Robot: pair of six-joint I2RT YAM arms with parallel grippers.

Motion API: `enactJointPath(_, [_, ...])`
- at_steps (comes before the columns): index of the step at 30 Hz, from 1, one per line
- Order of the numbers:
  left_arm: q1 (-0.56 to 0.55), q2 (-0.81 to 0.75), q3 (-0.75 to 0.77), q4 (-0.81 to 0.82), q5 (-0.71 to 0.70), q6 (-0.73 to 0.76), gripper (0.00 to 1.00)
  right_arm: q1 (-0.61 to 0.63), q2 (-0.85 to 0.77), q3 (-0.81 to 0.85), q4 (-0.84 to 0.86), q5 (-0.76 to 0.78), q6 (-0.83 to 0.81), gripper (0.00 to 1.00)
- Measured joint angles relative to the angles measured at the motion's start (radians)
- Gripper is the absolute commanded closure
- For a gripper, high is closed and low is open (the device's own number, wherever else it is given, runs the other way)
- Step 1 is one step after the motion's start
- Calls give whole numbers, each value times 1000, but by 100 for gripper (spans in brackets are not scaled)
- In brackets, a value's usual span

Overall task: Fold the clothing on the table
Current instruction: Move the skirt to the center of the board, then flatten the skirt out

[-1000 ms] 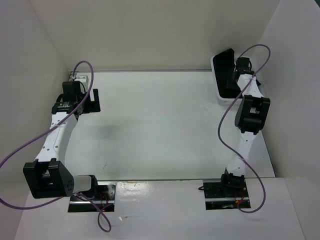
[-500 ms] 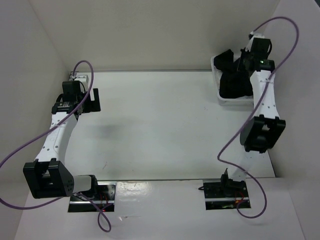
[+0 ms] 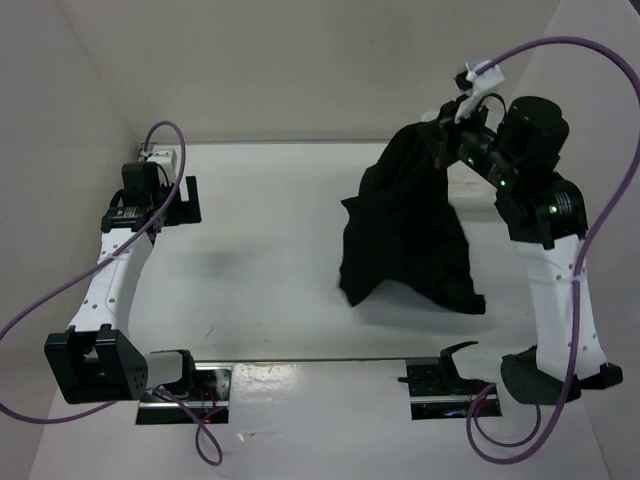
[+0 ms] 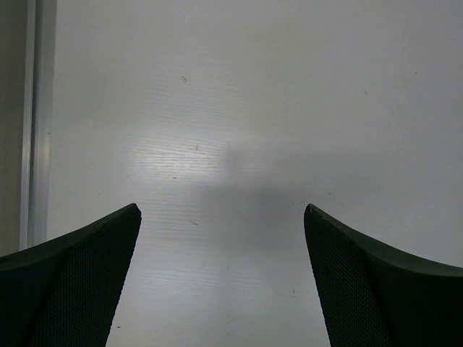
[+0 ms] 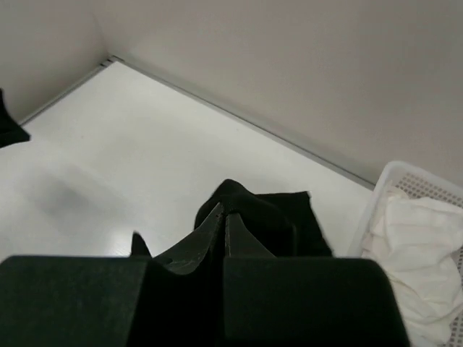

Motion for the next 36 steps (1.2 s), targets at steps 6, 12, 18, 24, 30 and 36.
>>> enactJointPath(6, [0, -3, 0, 1, 16, 10, 1, -3, -186, -161, 51, -59, -25, 18])
enactJointPath(12, [0, -6, 0, 1, 40, 23, 1, -3, -233, -459, 154, 111, -72, 1])
enactJointPath(18, [0, -14, -16, -2, 89, 47, 1, -4, 27, -602, 120, 401, -74, 1])
enactJointPath(24, [0, -14, -16, -5, 125, 73, 1, 109, 61, -598, 44, 360, -104, 1])
enactJointPath(30, [19, -10, -16, -5, 9, 48, 1, 449, 76, -557, 28, 192, -193, 1])
enactJointPath(36, [95, 1, -16, -4, -16, 40, 1, 680, 155, -620, 11, 202, -278, 1])
